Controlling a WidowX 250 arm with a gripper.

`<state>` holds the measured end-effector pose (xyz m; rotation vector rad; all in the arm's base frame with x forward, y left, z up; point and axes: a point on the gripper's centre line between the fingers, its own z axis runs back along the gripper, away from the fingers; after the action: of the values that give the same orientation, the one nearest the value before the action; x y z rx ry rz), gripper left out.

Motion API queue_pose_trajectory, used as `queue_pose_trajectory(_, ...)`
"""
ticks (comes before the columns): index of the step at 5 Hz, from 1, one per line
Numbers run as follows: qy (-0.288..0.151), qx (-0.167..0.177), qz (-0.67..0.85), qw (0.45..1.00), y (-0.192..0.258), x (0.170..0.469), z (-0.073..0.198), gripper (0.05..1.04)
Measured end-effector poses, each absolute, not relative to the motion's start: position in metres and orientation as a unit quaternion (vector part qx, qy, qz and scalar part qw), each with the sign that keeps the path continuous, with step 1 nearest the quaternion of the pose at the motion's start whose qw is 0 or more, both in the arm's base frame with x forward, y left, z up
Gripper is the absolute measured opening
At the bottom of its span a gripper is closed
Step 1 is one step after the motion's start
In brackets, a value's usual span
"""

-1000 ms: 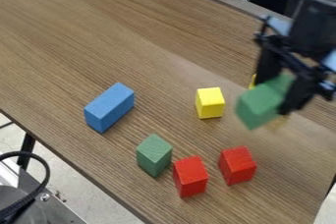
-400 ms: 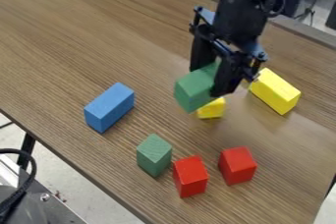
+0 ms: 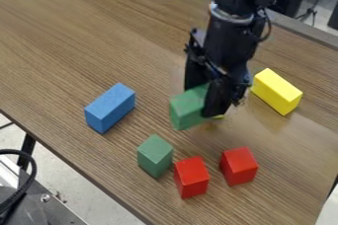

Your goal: Take the green rectangle block and put it above the green cube

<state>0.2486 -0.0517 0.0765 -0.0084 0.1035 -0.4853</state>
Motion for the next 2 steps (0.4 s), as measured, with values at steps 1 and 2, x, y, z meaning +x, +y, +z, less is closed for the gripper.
queue_pose_trajectory(1,0.048,-0.004,-0.249,0.967,-0.054,0.251,0.072,0.571)
queue_pose_trajectory(2,0.058,-0.003,-0.244,0.968,-0.051,0.253,0.061,0.571)
